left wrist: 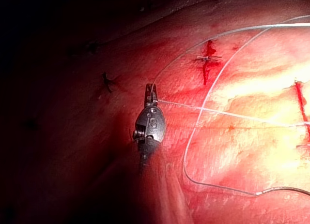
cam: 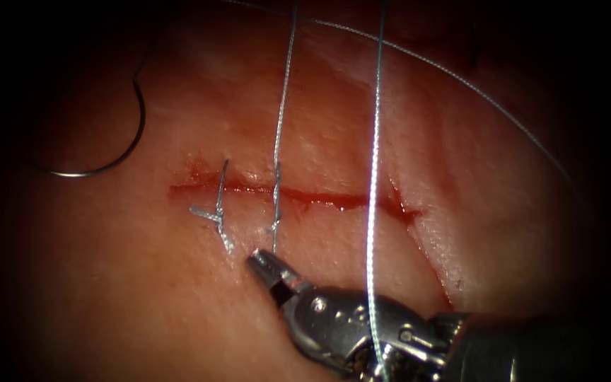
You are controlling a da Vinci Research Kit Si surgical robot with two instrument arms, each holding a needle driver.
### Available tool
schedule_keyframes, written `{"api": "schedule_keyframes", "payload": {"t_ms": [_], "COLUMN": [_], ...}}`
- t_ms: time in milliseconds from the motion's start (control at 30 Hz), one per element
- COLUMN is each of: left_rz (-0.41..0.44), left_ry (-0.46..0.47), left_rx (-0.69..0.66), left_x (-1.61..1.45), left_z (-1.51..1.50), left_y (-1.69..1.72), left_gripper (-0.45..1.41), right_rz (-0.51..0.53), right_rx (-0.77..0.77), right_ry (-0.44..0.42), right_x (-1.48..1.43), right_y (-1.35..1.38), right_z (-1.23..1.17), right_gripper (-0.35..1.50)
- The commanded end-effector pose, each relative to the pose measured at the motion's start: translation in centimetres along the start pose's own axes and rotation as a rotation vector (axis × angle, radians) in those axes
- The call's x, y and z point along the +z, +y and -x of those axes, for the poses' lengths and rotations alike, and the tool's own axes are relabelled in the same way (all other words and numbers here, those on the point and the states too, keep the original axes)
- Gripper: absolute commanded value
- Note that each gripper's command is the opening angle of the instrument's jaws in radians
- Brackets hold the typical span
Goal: Wound Closure
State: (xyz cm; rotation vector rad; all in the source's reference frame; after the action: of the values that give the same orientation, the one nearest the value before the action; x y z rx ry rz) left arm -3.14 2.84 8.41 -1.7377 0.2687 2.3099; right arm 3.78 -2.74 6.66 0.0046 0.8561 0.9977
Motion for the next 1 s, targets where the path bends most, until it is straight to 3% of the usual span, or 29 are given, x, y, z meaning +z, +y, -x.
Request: {"api": "schedule_keyframes", "payload": {"t_ms": [33, 200, 600, 1000], "left_rz": [-0.006, -0.046, -0.055, -0.066], "left_ry": [0.001, -0.022, -0.03, -0.054], "left_rx": [0.008, 0.027, 0.073, 0.092], "left_x": [0.1, 0.18, 0.23, 0.36], "left_z": [0.04, 0.03, 0.02, 0.02], "left_y": [-0.05, -0.12, -0.12, -0.1], "left_gripper": [-0.45, -0.45, -0.45, -0.45], "right_rz": [-0.007, -0.017, -0.064, -0.085], "right_rx": [0.0, -0.003, -0.031, -0.054], "right_ry": [0.0, -0.004, -0.02, -0.029], "right_x": [0.03, -0.01, -0.13, -0.21], "right_y": [-0.09, -0.16, -0.41, -0.49], "right_z": [0.04, 0.05, 0.15, 0.21], "right_gripper": [-0.35, -0.35, -0.35, -0.35]}}
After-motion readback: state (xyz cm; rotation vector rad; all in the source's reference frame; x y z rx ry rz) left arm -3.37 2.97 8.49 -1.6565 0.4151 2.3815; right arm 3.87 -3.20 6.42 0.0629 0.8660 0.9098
